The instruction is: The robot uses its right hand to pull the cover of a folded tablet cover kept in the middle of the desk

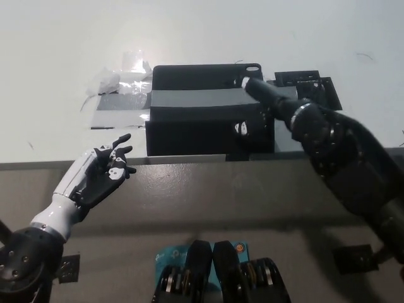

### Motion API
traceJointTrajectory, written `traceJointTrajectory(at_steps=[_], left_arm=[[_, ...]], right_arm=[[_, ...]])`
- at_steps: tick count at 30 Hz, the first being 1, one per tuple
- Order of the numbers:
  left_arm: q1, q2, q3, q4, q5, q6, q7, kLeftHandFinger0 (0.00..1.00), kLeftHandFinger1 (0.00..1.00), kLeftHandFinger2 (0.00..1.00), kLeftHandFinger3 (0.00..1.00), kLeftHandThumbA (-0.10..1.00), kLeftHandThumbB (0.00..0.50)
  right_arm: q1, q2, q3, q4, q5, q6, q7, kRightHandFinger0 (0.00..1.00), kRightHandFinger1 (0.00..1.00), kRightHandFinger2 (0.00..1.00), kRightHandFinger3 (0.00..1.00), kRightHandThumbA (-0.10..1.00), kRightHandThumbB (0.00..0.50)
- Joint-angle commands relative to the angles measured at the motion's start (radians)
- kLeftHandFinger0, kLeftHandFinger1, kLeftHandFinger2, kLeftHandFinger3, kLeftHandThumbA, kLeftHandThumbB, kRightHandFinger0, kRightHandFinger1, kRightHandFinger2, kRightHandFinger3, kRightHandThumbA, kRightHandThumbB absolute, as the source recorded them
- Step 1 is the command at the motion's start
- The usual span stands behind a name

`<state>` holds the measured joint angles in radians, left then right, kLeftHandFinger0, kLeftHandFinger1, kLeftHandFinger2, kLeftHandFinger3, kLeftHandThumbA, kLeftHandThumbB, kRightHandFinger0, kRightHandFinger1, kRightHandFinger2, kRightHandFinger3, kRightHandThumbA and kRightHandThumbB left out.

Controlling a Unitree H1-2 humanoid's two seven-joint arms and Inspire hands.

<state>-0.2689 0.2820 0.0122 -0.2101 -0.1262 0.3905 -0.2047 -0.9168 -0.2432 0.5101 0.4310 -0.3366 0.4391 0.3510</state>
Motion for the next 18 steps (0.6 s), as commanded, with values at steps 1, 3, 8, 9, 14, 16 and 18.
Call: traceJointTrajectory(at_steps=[1,3,8,9,14,16,18], left_arm=[[-0.012,-0.005,0.014,-0.028,-0.038,0.003,-0.015,0.73,0.94,1.00,1.00,1.00,0.310],[-0.018,0.001,0.010,-0.032,-0.026,0.007,-0.017,0.74,0.94,1.00,1.00,1.00,0.284],[-0.026,0.013,-0.004,-0.034,0.000,-0.001,-0.021,0.73,0.93,1.00,1.00,1.00,0.232],[-0.026,0.012,-0.004,-0.036,0.002,0.002,-0.020,0.72,0.93,1.00,1.00,1.00,0.233],[-0.025,0.008,-0.002,-0.048,0.005,0.023,-0.013,0.71,0.92,1.00,1.00,1.00,0.240],[-0.031,0.010,0.001,-0.039,0.002,0.011,-0.016,0.71,0.92,1.00,1.00,1.00,0.241],[-0.034,0.013,0.001,-0.031,0.000,-0.001,-0.022,0.71,0.92,1.00,1.00,1.00,0.250]], right_arm=[[-0.068,0.021,-0.036,0.072,-0.007,-0.022,-0.005,1.00,1.00,1.00,1.00,0.66,0.500],[-0.057,0.035,-0.042,0.096,-0.007,-0.010,-0.005,1.00,1.00,1.00,1.00,0.60,0.500],[-0.004,0.029,0.047,0.099,-0.069,-0.064,0.026,1.00,1.00,1.00,1.00,0.60,0.500],[0.010,0.022,0.070,0.080,-0.081,-0.061,0.046,1.00,1.00,1.00,1.00,0.62,0.500],[0.069,-0.022,0.140,-0.047,-0.109,-0.036,0.107,1.00,1.00,1.00,1.00,0.60,0.500],[0.091,-0.040,0.136,-0.116,-0.101,-0.018,0.120,1.00,1.00,1.00,1.00,0.57,0.500],[0.114,-0.055,0.116,-0.193,-0.086,0.015,0.131,1.00,1.00,1.00,1.00,0.55,0.500]])
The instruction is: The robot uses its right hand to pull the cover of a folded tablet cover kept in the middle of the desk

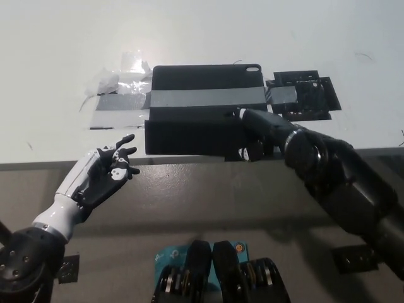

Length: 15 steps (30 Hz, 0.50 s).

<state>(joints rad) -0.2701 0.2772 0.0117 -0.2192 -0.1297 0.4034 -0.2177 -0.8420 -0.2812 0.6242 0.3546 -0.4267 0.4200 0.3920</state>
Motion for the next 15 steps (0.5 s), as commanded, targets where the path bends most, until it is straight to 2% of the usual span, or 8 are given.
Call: traceJointTrajectory(at_steps=[1,8,14,15], left_arm=[[-0.033,0.018,0.001,-0.023,0.006,-0.008,-0.007,0.71,0.92,1.00,1.00,1.00,0.257],[-0.039,0.021,0.007,-0.031,-0.001,0.000,-0.008,0.72,0.92,1.00,1.00,1.00,0.250],[-0.053,0.025,0.011,-0.027,-0.002,0.009,-0.008,0.72,0.93,1.00,1.00,1.00,0.254],[-0.066,0.025,0.011,-0.019,-0.003,0.007,-0.009,0.73,0.93,1.00,1.00,1.00,0.243]], right_arm=[[0.047,-0.022,-0.006,-0.134,0.010,0.024,0.089,1.00,1.00,1.00,1.00,0.55,0.500],[0.075,-0.081,-0.005,-0.310,0.003,0.029,0.166,1.00,1.00,1.00,1.00,0.57,0.500],[0.114,-0.072,-0.026,-0.312,0.003,0.030,0.164,1.00,1.00,1.00,1.00,0.59,0.500],[0.114,-0.070,-0.028,-0.302,-0.001,0.038,0.166,1.00,1.00,1.00,1.00,0.58,0.500]])
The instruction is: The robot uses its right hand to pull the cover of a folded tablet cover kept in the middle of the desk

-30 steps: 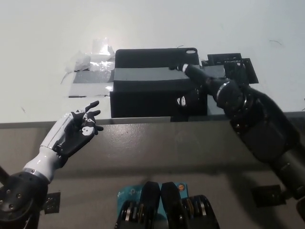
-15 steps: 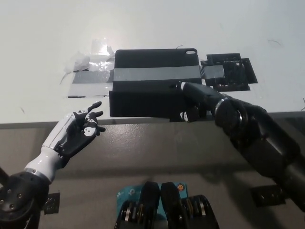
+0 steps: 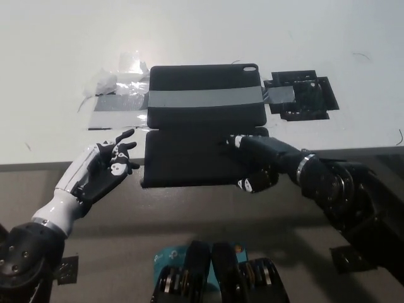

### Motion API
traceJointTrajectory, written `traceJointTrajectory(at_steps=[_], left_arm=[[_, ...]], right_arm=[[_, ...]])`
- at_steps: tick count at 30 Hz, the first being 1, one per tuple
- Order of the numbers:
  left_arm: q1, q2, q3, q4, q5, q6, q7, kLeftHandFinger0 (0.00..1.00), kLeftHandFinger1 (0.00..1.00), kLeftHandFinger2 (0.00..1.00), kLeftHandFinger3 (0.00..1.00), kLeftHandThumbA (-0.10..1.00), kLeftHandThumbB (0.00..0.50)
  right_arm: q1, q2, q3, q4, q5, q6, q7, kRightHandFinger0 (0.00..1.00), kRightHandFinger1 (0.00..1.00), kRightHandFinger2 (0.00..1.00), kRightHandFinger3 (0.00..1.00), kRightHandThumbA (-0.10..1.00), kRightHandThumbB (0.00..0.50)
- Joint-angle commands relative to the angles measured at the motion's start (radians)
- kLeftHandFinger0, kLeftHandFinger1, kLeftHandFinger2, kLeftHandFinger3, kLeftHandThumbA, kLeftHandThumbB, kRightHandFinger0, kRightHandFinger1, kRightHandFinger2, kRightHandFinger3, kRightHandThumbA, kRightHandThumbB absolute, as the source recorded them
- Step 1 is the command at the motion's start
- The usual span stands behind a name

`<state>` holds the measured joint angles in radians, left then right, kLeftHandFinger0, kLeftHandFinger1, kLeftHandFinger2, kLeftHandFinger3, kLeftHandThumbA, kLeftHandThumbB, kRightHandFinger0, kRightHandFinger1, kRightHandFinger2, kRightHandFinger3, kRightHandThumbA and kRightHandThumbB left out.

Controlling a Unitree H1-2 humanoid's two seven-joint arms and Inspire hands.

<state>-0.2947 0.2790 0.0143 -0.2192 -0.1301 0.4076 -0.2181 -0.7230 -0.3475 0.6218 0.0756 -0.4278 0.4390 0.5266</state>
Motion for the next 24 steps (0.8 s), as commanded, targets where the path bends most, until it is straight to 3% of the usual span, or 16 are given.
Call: traceJointTrajectory(at_steps=[1,5,9,15,16,18,20,24], left_arm=[[-0.042,0.024,0.008,-0.022,-0.003,0.002,-0.010,0.73,0.93,1.00,1.00,1.00,0.239],[-0.049,0.026,0.005,-0.018,0.003,0.002,-0.010,0.74,0.93,1.00,1.00,1.00,0.236],[-0.051,0.028,0.004,-0.021,0.004,0.010,-0.010,0.81,0.97,1.00,1.00,1.00,0.240],[-0.050,0.029,0.004,-0.010,0.000,0.000,-0.014,0.78,0.95,1.00,1.00,1.00,0.255],[-0.038,0.030,0.002,-0.021,0.003,0.007,-0.014,0.77,0.94,1.00,1.00,1.00,0.253],[-0.037,0.029,0.002,-0.017,0.004,0.004,-0.013,0.74,0.94,1.00,1.00,1.00,0.235],[-0.037,0.030,0.001,-0.013,0.005,-0.002,-0.015,0.72,0.93,1.00,1.00,1.00,0.235],[-0.035,0.030,0.003,-0.003,-0.004,-0.010,-0.021,0.72,0.92,1.00,1.00,1.00,0.247]], right_arm=[[0.003,0.000,-0.027,-0.017,-0.001,0.023,0.030,1.00,1.00,1.00,1.00,0.59,0.500],[0.031,0.023,-0.053,0.004,0.008,0.031,0.023,1.00,1.00,1.00,1.00,0.58,0.500],[0.064,0.035,-0.067,0.010,0.019,0.030,0.022,1.00,1.00,1.00,1.00,0.60,0.500],[0.154,0.021,-0.141,-0.107,0.068,0.031,0.041,1.00,1.00,1.00,1.00,0.58,0.477],[0.204,0.025,-0.198,-0.164,0.106,0.031,0.035,1.00,1.00,1.00,1.00,0.52,0.456],[0.247,0.036,-0.286,-0.232,0.143,0.031,0.011,1.00,1.00,1.00,1.00,0.48,0.463],[0.277,0.039,-0.403,-0.304,0.203,0.031,0.029,1.00,1.00,1.00,1.00,0.43,0.390],[0.303,0.056,-0.521,-0.367,0.250,0.031,0.011,1.00,1.00,1.00,1.00,0.35,0.362]])
